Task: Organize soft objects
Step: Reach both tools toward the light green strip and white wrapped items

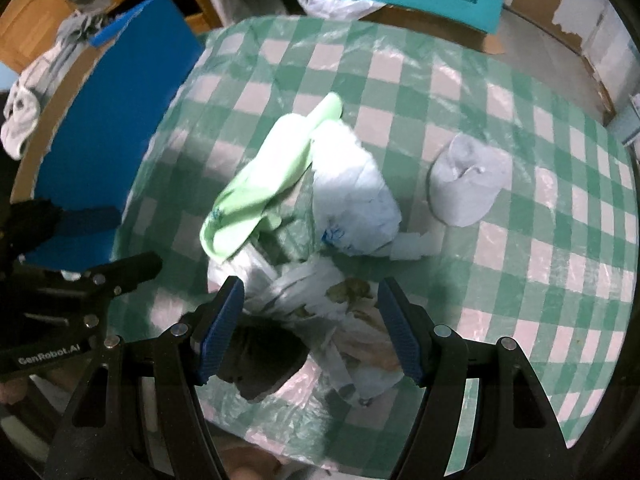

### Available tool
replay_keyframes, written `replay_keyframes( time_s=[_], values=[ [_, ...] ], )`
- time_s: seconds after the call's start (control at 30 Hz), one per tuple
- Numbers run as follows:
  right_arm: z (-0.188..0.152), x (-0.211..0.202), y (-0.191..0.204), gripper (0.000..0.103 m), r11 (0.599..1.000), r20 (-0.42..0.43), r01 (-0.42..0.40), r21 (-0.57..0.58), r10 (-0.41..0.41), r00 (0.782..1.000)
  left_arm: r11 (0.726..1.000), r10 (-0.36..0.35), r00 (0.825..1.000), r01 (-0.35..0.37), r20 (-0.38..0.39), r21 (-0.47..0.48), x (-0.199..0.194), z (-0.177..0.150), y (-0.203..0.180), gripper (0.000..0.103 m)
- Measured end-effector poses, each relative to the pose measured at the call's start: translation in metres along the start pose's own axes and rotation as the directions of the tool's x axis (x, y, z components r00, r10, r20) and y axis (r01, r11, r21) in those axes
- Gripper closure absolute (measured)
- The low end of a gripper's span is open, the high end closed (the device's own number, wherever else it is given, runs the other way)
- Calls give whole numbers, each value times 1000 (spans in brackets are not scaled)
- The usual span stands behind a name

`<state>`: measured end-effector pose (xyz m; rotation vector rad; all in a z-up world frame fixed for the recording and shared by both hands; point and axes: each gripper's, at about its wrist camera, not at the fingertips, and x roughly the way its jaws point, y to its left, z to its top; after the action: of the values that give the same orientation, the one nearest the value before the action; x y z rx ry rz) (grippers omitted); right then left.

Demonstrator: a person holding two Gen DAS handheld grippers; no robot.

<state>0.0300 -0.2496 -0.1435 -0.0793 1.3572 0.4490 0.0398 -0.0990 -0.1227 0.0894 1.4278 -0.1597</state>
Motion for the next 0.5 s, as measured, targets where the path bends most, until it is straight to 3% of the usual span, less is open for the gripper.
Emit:
replay_keyframes(
  time_s=[0.17, 0.3, 0.5],
  values=[
    [-2, 16, 2, 33, 999, -47, 20, -35, -22, 999, 1000, 4, 1000, -4, -8, 10, 4, 1, -3, 44],
    [-2, 22, -3, 47, 999, -67, 24, -22, -25, 997, 1000, 4, 1000, -4, -14, 13, 6, 4, -4, 44],
    [-4, 21, -17, 48, 998, -77, 63, 30, -61, 995, 1000, 6, 1000, -5, -20, 17, 11, 5, -7, 44]
  ],
)
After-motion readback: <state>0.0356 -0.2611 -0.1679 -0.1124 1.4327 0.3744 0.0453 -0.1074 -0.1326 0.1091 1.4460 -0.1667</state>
